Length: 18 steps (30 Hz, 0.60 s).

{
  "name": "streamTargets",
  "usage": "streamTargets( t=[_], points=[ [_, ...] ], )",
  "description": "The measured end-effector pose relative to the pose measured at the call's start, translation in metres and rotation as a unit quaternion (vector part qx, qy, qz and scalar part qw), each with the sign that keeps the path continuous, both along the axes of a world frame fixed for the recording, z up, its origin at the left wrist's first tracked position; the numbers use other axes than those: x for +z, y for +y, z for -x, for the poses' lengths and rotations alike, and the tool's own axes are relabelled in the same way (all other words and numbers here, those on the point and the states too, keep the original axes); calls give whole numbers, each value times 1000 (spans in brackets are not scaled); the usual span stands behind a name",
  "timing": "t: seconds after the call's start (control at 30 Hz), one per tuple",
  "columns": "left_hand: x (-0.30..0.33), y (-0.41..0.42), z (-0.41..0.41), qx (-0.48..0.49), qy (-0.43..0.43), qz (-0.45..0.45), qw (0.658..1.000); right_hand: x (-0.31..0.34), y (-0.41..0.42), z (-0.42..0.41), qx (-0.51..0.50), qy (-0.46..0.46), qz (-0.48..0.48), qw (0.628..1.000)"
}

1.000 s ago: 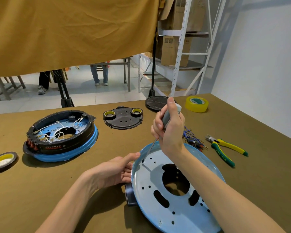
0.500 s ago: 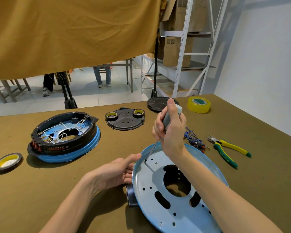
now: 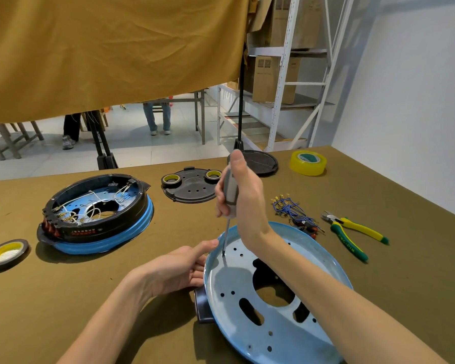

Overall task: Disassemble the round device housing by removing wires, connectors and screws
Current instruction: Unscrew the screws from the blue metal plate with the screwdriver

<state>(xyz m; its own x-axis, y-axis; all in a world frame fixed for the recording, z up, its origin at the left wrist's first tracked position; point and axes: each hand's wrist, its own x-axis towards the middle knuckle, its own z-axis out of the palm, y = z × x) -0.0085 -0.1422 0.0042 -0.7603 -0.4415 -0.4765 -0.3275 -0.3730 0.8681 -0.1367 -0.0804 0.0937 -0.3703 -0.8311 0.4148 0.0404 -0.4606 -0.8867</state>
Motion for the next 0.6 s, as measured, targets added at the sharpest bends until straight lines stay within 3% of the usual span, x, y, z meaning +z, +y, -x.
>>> streamTargets(
  t=[0.23, 0.37, 0.5, 0.6],
  points=[
    [-3, -3, -1, 0, -25, 30, 999, 8, -6, -12, -74, -1, -51, 996],
    [-1, -7, -7, -56, -53, 35, 996, 9, -3, 2, -97, -14, -39, 994],
    [2, -9, -16, -122, -80, 30, 989, 13, 5, 22, -113, 177, -25, 978],
    [-2, -12, -18, -136, -65, 13, 989, 21, 14, 32, -181, 374, -29, 909]
  ],
)
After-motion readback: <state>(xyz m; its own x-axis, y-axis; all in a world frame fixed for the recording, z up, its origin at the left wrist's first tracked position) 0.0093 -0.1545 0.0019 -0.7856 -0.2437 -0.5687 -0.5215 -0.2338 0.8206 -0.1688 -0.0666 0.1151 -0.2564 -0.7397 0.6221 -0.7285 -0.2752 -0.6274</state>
